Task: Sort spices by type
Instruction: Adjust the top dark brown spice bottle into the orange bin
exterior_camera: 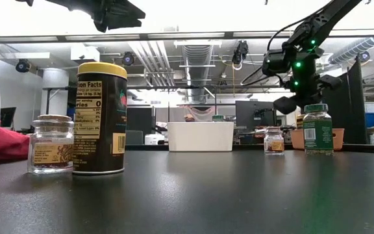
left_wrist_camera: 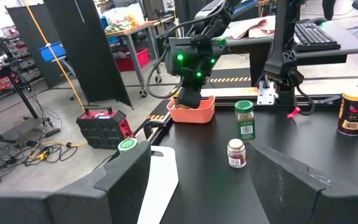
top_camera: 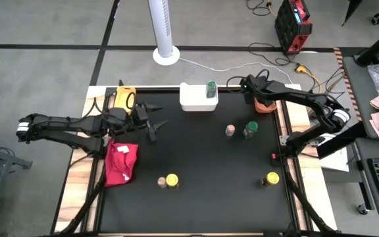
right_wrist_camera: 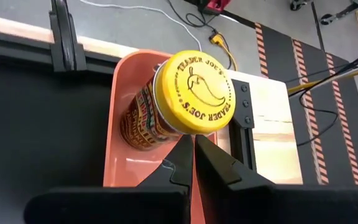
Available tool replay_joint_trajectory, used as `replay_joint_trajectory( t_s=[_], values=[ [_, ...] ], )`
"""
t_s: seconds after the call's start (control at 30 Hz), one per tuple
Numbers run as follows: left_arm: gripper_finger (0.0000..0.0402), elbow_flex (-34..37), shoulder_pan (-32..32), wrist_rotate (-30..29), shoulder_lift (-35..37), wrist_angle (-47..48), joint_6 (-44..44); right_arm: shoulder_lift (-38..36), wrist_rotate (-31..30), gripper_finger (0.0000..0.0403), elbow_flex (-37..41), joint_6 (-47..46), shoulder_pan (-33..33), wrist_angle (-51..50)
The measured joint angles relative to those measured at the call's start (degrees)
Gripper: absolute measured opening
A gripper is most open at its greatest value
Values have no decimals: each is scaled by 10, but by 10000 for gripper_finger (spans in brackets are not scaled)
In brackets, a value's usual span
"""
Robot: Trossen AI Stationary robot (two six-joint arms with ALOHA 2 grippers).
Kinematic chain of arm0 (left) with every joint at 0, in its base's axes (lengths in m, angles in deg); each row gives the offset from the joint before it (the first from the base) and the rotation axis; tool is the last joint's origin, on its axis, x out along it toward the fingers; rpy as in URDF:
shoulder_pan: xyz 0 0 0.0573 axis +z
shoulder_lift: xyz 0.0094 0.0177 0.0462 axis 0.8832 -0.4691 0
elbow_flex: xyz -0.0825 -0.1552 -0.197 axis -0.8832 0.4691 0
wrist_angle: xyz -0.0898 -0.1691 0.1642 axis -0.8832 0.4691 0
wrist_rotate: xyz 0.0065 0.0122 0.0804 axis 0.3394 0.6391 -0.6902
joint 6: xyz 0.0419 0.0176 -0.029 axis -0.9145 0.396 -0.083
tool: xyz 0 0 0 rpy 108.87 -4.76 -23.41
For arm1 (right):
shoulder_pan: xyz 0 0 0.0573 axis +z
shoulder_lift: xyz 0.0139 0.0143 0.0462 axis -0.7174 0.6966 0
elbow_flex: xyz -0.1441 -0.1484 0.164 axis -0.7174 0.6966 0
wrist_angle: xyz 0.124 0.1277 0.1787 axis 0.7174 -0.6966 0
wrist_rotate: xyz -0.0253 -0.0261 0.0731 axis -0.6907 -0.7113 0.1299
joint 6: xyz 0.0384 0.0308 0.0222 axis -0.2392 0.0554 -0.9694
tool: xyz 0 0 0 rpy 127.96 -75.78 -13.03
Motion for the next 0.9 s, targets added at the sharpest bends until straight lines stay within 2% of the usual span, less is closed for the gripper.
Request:
replay_joint_trajectory(
  t_s=[0.73,0.9],
  values=[
    [246,0,0,0,0,0,0,0,-9,9,0,6,-4,33],
    [246,0,0,0,0,0,1,-11,11,9,0,4,1,19]
  ],
)
